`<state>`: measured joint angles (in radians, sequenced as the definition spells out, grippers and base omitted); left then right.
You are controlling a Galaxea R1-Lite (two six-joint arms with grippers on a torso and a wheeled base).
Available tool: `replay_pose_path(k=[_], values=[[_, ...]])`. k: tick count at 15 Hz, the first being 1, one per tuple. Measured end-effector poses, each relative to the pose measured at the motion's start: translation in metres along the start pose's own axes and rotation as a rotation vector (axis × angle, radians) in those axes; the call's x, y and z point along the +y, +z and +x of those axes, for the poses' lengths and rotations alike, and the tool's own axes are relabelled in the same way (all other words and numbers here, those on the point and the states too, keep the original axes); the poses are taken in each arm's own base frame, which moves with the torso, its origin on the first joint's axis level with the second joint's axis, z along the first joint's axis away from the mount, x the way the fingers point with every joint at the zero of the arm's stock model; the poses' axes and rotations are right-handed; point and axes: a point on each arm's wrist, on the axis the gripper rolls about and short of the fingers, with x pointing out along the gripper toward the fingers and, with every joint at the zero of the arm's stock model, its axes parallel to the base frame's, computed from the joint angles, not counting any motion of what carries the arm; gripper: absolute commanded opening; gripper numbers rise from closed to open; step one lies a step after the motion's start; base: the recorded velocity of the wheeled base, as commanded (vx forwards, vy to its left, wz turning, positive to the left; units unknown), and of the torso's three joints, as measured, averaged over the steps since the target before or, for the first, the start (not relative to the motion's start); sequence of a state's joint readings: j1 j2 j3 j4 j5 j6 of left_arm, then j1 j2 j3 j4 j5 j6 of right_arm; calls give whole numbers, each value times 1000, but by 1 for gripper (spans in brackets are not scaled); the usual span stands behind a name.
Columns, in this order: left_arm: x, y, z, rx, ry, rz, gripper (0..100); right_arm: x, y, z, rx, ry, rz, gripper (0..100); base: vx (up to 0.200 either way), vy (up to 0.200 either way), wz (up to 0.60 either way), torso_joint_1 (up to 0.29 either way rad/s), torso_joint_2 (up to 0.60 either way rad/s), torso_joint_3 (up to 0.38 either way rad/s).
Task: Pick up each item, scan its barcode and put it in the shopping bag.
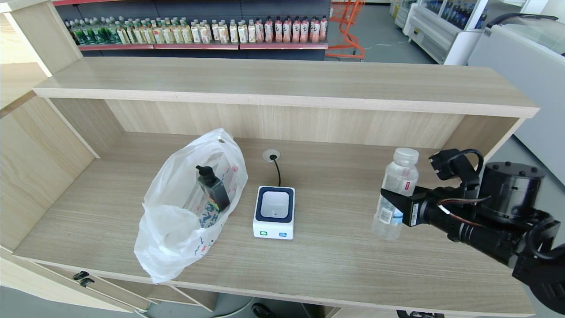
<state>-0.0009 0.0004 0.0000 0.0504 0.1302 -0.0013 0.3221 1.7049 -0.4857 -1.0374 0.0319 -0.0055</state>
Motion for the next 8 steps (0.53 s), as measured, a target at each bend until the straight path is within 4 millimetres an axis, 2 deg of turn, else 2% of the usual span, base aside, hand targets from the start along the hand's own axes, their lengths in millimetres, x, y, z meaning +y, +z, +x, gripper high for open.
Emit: replay_pose_path(k=[3,5,8], values=[[0,0,0,0,0,0,100,7,26,-12,-73,339,139,0,0,0,0,0,0,0],[0,0,0,0,-1,0,100,14,44,-20,-73,398,195,0,0,0,0,0,0,0],[0,0,0,0,-1,0,100,38,61,-34,-54,487,246,0,0,0,0,0,0,0]])
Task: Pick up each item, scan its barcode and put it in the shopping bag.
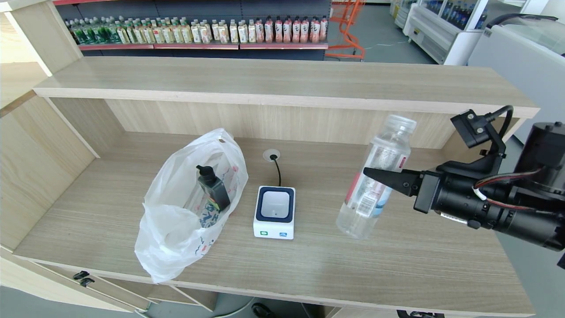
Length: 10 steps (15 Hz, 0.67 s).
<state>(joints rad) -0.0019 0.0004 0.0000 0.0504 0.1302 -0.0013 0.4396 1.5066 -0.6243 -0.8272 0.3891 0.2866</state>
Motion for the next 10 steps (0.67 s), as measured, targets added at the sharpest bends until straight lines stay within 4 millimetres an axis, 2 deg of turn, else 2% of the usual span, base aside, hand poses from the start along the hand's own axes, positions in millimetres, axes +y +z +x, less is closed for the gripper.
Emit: replay_pose_path(k=[4,10], values=[[0,0,0,0,0,0,100,41,3,2,-2,84,30,0,0,0,0,0,0,0],[0,0,0,0,1,0,100,71,12,8,61,177,125,0,0,0,0,0,0,0]])
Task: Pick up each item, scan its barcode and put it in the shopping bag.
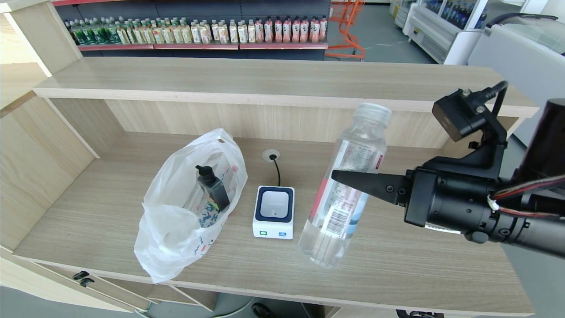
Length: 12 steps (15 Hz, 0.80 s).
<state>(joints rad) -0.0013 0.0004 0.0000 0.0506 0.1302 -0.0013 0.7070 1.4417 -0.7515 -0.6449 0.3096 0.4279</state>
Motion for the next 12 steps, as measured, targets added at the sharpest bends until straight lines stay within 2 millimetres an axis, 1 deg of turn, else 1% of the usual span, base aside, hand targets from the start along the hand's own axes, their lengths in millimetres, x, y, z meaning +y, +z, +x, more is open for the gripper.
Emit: replay_pose_path(k=[5,12], values=[[0,0,0,0,0,0,100,11,-2,-5,45,24,21,0,0,0,0,0,0,0],[0,0,0,0,-1,0,100,20,-2,-8,44,54,12,0,0,0,0,0,0,0]])
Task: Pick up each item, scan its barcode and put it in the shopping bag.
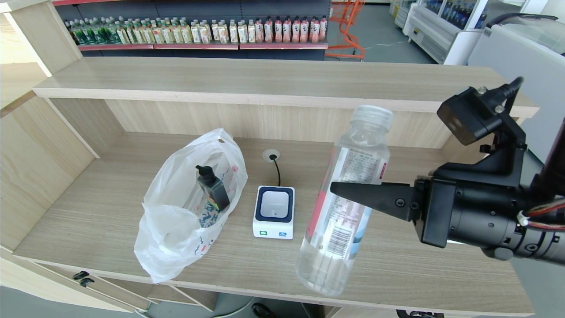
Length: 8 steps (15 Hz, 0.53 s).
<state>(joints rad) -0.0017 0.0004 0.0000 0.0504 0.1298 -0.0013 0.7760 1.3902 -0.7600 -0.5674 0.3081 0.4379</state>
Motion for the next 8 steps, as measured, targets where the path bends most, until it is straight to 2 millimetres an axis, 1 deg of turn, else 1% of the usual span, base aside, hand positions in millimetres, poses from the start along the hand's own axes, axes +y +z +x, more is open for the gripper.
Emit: replay_pose_path(k=[8], values=[[0,0,0,0,0,0,100,3,2,-4,-14,7,-40,0,0,0,0,0,0,0]])
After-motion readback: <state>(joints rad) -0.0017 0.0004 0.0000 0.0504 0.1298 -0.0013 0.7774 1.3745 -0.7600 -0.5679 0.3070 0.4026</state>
